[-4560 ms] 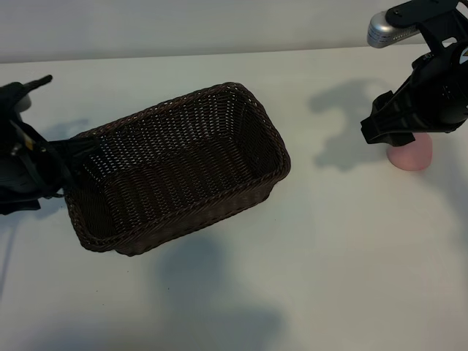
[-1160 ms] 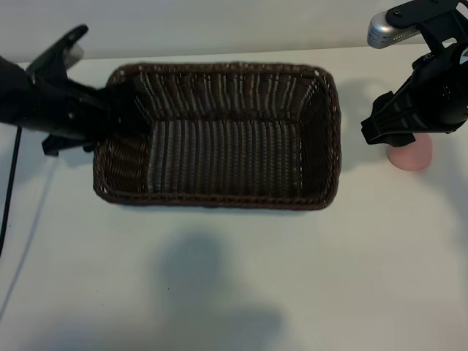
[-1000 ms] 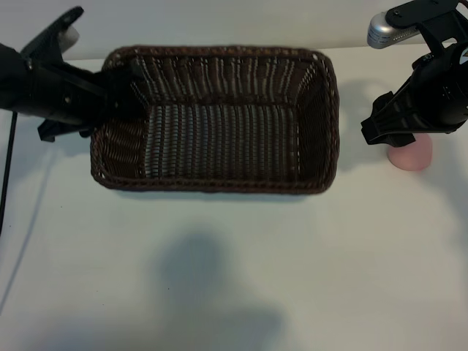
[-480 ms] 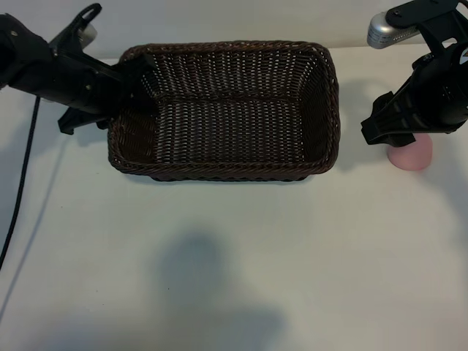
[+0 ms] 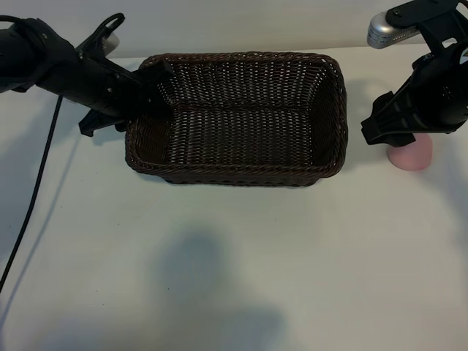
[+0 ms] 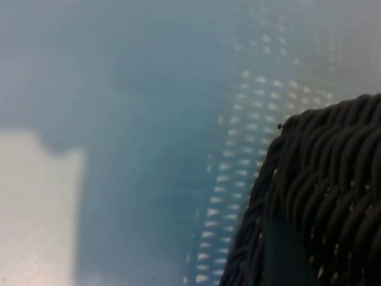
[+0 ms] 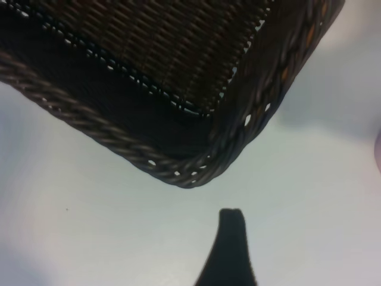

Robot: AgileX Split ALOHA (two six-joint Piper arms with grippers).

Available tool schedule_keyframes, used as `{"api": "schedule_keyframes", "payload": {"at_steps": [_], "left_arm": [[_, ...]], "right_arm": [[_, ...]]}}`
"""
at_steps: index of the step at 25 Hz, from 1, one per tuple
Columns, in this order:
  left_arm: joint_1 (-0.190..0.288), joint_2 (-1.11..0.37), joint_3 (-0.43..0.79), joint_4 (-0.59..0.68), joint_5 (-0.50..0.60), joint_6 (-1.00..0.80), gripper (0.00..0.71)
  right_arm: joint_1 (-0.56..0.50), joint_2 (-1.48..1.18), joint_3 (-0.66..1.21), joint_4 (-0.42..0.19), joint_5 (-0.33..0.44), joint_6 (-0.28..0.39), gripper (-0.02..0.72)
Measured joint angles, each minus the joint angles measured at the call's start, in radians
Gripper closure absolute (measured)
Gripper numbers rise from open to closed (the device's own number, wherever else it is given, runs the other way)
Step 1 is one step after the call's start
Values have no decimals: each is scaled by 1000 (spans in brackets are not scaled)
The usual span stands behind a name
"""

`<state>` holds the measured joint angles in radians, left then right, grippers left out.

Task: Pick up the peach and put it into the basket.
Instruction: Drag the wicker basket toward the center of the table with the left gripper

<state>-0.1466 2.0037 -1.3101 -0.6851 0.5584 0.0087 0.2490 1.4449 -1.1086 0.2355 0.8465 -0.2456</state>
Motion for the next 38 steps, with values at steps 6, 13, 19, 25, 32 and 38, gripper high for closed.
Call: {"api": "schedule_keyframes", "payload": {"at_steps": [6, 13, 19, 25, 32, 38], "left_arm": [[-3, 24, -2, 0, 3, 1, 365], [-3, 24, -2, 0, 3, -1, 365], [-3, 24, -2, 1, 3, -9, 365], [-3, 24, -2, 55, 3, -67, 365], [-3, 35, -2, 68, 9, -80, 371], [-3, 61, -7, 57, 36, -83, 378]], "right_arm": [[0, 0, 0, 0, 0, 0, 108], [0, 0, 0, 0, 0, 0, 108], [0, 0, 0, 0, 0, 0, 108], [0, 0, 0, 0, 0, 0, 108], [0, 0, 0, 0, 0, 0, 108], [0, 0, 0, 0, 0, 0, 108]]}}
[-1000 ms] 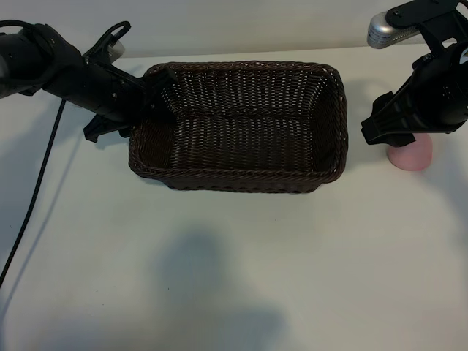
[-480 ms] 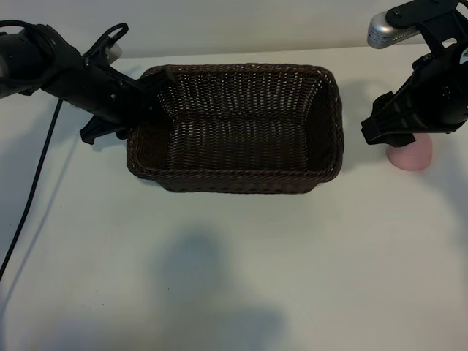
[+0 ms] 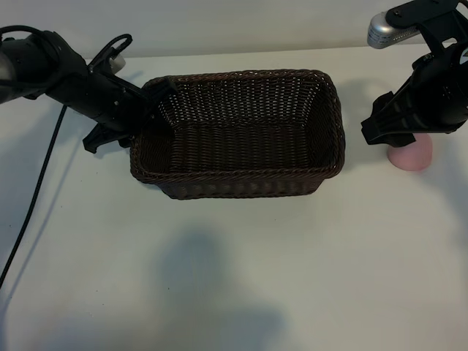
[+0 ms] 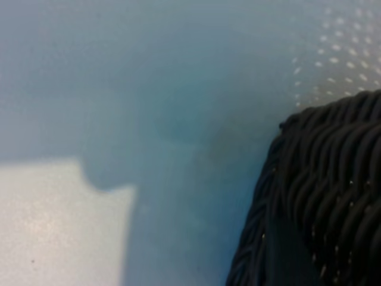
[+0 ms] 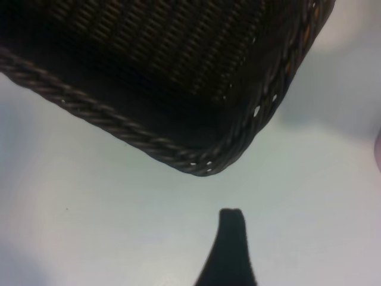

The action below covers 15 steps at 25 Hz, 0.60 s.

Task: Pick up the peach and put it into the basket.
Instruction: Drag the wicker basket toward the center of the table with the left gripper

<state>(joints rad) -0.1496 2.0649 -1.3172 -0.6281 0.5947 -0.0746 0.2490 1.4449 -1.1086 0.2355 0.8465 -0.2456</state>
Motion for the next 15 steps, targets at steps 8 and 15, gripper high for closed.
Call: {"api": "schedule_keyframes", "payload": {"at_steps": [8, 15], "left_arm": [[0, 0, -1, -2, 0, 0, 378], [0, -15, -1, -2, 15, 31, 317]], "right_arm": [[0, 0, 0, 0, 6, 0, 108], [0, 0, 0, 0, 7, 0, 108]]}}
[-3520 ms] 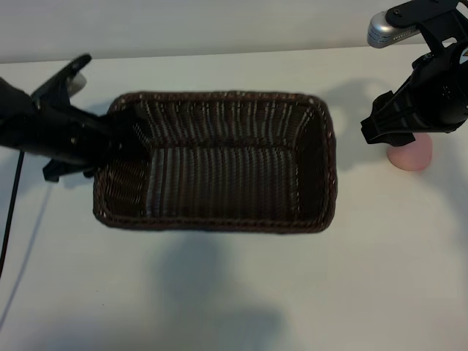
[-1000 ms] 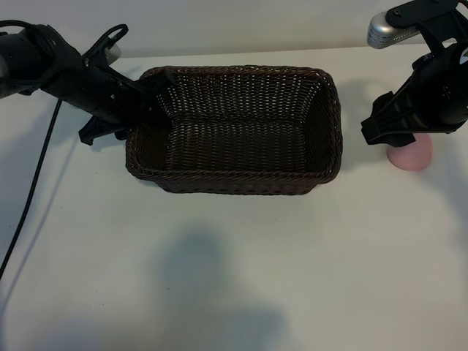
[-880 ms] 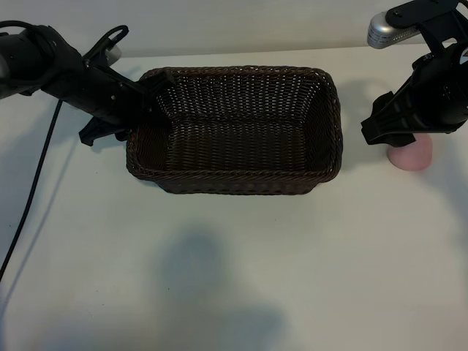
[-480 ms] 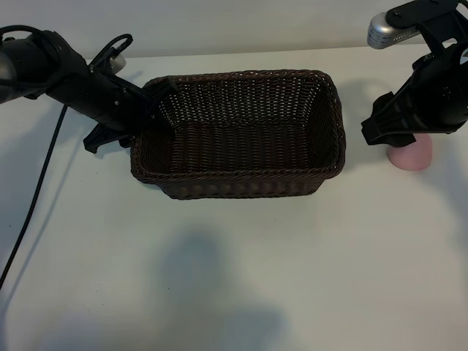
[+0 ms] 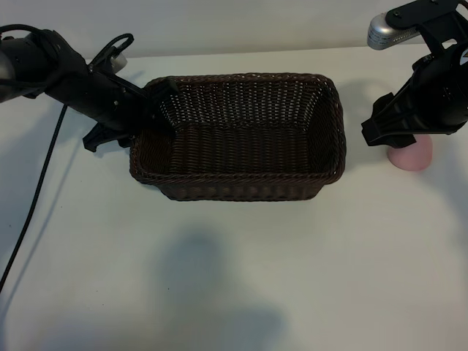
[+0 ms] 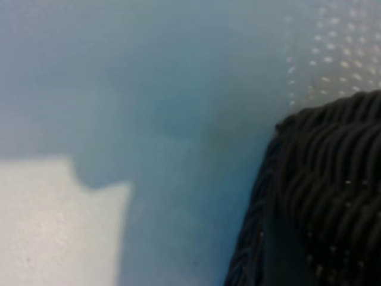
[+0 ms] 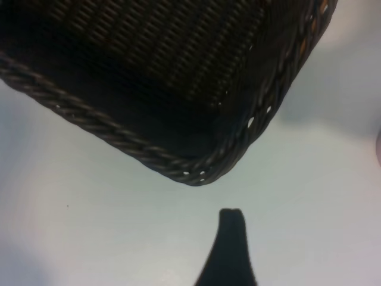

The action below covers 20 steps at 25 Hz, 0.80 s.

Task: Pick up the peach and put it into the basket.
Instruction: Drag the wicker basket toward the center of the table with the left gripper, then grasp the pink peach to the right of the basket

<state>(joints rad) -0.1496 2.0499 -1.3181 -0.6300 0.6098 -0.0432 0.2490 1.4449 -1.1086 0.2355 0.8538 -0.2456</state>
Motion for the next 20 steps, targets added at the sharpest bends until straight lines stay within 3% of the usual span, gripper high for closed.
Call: {"api": "schedule_keyframes", "payload": {"at_steps": [5, 7, 16, 20], "left_arm": [[0, -69, 0, 38, 12, 5, 52], [0, -99, 0, 70, 31, -9, 18], [0, -272, -3, 250, 112, -56, 70], [0, -292, -77, 397, 229, -105, 93]], "right_arm": [[0, 0, 0, 0, 1, 0, 108], [0, 0, 0, 0, 1, 0, 108], [0, 0, 0, 0, 2, 0, 108], [0, 0, 0, 0, 1, 0, 108]]}}
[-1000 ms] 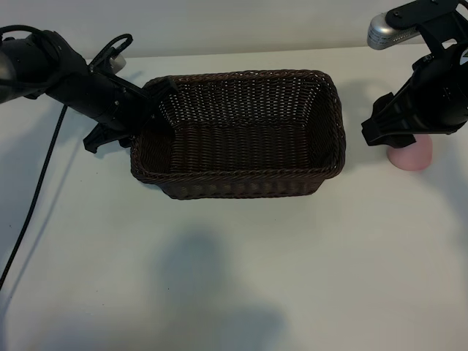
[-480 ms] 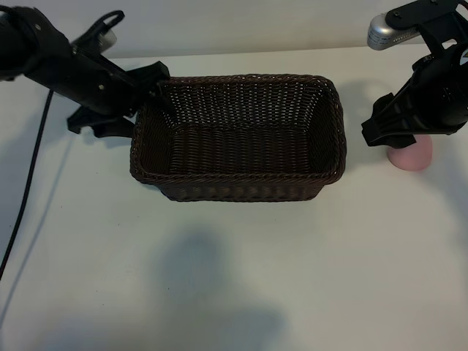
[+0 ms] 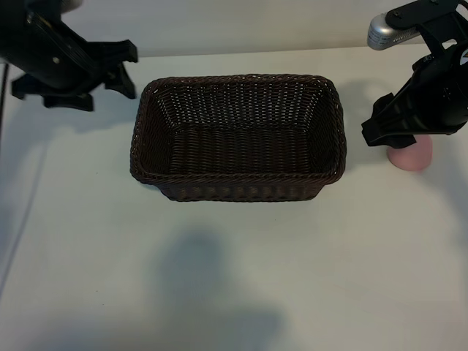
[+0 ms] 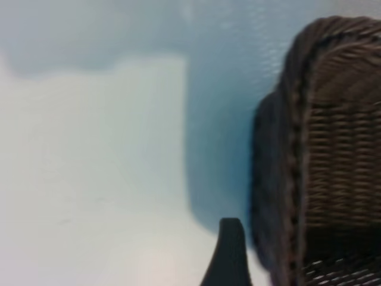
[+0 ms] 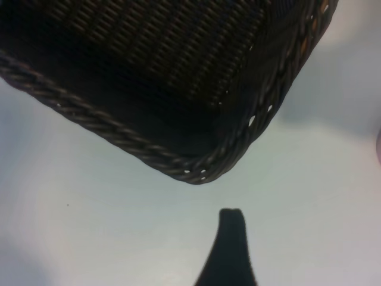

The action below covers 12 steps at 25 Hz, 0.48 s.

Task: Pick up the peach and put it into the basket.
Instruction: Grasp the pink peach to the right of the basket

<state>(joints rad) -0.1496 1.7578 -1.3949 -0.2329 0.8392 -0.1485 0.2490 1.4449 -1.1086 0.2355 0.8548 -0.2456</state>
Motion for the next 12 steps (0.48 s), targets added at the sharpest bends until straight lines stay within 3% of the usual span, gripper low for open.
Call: {"api": "schedule_keyframes", "payload": {"at_steps": [7, 12], "left_arm": [[0, -2, -193, 273, 210, -45, 116], [13, -10, -221, 308, 279, 20, 118]], "right_arm": [[0, 0, 0, 0, 0, 0, 108], [0, 0, 0, 0, 0, 0, 108]]}}
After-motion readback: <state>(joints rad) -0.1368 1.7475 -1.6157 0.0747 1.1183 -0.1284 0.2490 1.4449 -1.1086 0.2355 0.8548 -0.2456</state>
